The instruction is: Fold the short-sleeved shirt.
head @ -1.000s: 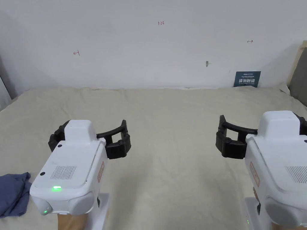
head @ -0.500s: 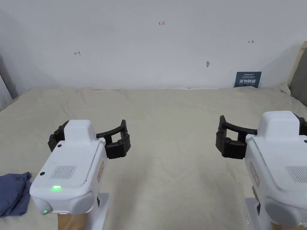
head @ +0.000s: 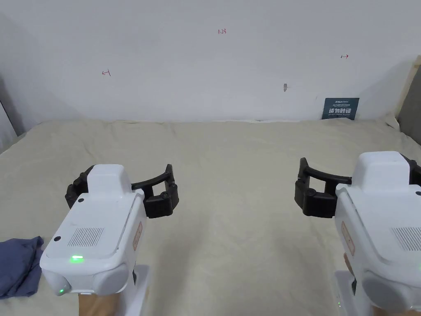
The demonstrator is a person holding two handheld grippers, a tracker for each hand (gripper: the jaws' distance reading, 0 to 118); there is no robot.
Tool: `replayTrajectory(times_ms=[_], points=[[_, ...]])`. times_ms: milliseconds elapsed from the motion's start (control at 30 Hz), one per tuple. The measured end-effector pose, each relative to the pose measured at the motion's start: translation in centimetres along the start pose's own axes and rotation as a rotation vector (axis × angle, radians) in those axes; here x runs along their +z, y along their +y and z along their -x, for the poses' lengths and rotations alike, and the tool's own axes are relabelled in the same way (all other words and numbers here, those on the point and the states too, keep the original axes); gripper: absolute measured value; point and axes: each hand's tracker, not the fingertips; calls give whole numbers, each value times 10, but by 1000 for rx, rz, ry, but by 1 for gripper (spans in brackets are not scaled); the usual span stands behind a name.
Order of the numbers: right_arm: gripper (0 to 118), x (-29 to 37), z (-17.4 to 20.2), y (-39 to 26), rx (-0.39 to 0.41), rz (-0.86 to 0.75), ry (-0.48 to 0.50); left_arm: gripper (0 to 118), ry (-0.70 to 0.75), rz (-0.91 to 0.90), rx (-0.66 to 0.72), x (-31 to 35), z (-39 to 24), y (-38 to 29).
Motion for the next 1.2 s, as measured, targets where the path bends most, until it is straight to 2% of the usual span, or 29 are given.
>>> replayTrajectory(times_ms=[867,967,1033,1067,1167,1200], points=[[118,-6,-3,-1,-13,46,-2,118,-9,7,2,-2,0,-1],[118,-10,-1,3,-52,132,-28,118,-12,8,7,-1,1,-1],[118,-16,1,5,-94,244,-67,118,-14,9,9,-1,2,-1],[118,-17,2,4,-124,295,-85,118,-14,9,11,-1,2,-1],[118,-23,-3,-2,-251,410,-51,118,-17,11,15,0,4,-1],[118,-24,-3,-4,-286,437,-72,118,-17,12,16,1,4,-1]])
